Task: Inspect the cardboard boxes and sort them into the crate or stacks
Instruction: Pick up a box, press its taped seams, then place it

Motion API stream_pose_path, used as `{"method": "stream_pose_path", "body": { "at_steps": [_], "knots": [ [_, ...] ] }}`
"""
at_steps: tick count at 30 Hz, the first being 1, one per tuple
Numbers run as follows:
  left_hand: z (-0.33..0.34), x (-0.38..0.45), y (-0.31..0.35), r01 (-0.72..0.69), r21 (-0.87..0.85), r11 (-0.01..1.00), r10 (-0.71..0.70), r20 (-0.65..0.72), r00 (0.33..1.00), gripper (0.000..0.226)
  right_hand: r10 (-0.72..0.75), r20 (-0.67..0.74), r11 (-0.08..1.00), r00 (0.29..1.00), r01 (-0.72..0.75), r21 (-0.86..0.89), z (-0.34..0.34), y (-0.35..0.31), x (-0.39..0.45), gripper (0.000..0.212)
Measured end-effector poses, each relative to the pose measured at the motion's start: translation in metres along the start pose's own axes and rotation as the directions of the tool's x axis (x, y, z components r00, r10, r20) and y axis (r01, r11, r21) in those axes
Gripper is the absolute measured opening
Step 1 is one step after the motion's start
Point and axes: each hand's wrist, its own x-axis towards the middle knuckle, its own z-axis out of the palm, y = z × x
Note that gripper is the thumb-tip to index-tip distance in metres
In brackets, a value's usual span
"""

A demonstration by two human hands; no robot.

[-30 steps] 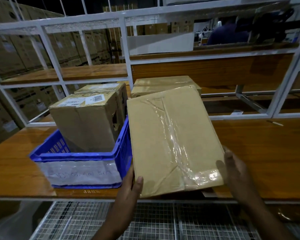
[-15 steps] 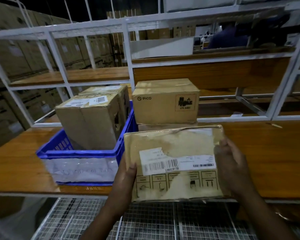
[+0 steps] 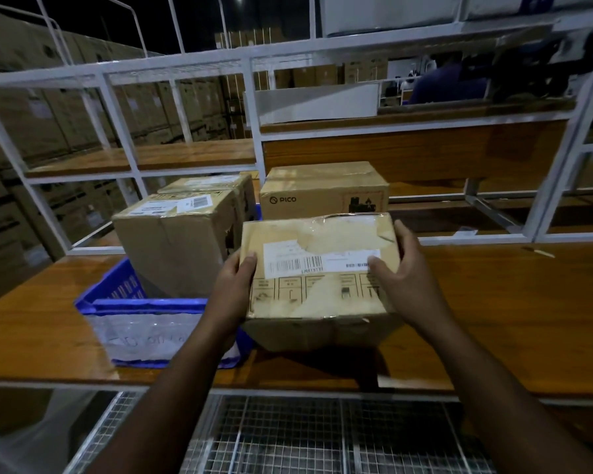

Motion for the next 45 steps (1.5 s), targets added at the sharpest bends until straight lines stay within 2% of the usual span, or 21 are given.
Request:
{"method": "stream_pose_path", "body": {
  "at_steps": [2,3,4,5,7,9,11,13,15,17,19,22,25,33,38,41,45],
  "knots": [
    [0.002,0.007,0.002,-0.075,0.101,0.992,0.081,-0.058,0.995,0.052,-0.070,-0.100,0.990,0.993,0.057,-0.128,0.006,-0.002,0.006,0.068],
    [0.001,0.010,0.001,-0.161,0.206,0.965,0.183,-0.089,0.979,0.056,-0.127,-0.148,0.971,0.981,0.093,-0.221,0.009,-0.003,0.008,0.064],
    [0.001,0.014,0.000,-0.272,0.355,0.894,0.324,-0.093,0.942,0.057,-0.206,-0.179,0.938,0.962,0.142,-0.315,0.012,-0.003,0.010,0.057],
    [0.001,0.017,-0.001,-0.376,0.508,0.775,0.462,-0.048,0.886,0.055,-0.303,-0.179,0.886,0.936,0.207,-0.415,0.015,-0.003,0.012,0.048],
    [0.005,0.019,-0.001,-0.517,0.685,0.514,0.601,0.143,0.787,0.045,-0.449,-0.114,0.754,0.886,0.307,-0.581,0.018,-0.004,0.015,0.028],
    [0.008,0.015,0.001,-0.572,0.736,0.361,0.589,0.295,0.752,0.053,-0.465,-0.058,0.697,0.883,0.325,-0.640,0.020,-0.007,0.015,0.022],
    [0.012,0.014,0.001,-0.568,0.785,0.247,0.546,0.372,0.751,0.074,-0.426,0.011,0.678,0.905,0.327,-0.659,0.025,-0.008,0.015,0.030],
    [0.015,0.015,0.002,-0.532,0.839,0.111,0.457,0.432,0.777,0.095,-0.390,0.105,0.613,0.915,0.343,-0.711,0.030,-0.007,0.016,0.043],
    [0.017,0.019,0.002,-0.517,0.856,0.017,0.371,0.475,0.798,0.107,-0.375,0.161,0.563,0.913,0.362,-0.743,0.034,-0.002,0.018,0.052],
    [0.015,0.026,-0.001,-0.544,0.838,-0.042,0.362,0.520,0.773,0.106,-0.396,0.157,0.565,0.905,0.375,-0.735,0.035,-0.001,0.019,0.054],
    [0.012,0.033,-0.008,-0.570,0.821,-0.025,0.419,0.526,0.740,0.092,-0.432,0.150,0.575,0.889,0.400,-0.714,0.037,0.002,0.016,0.057],
    [0.013,0.041,-0.017,-0.556,0.829,0.062,0.499,0.457,0.737,0.076,-0.424,0.204,0.513,0.883,0.419,-0.749,0.040,0.009,0.015,0.061],
    [0.016,0.048,-0.022,-0.559,0.826,0.075,0.521,0.445,0.728,0.074,-0.408,0.223,0.488,0.885,0.418,-0.766,0.041,0.012,0.021,0.058],
    [0.020,0.063,-0.018,-0.576,0.811,0.102,0.555,0.434,0.710,0.063,-0.410,0.185,0.501,0.893,0.390,-0.773,0.046,0.011,0.042,0.049],
    [0.020,0.059,-0.020,-0.585,0.808,0.072,0.511,0.474,0.717,0.084,-0.340,0.255,0.481,0.905,0.400,-0.780,0.057,-0.004,0.038,0.054],
    [0.021,0.063,-0.015,-0.573,0.820,0.012,0.468,0.502,0.728,0.073,-0.347,0.271,0.463,0.898,0.415,-0.783,0.076,-0.011,0.036,0.053],
    [0.019,0.068,-0.013,-0.582,0.812,0.051,0.472,0.494,0.730,0.062,-0.364,0.220,0.514,0.905,0.393,-0.763,0.079,-0.013,0.043,0.044]
  ]
}}
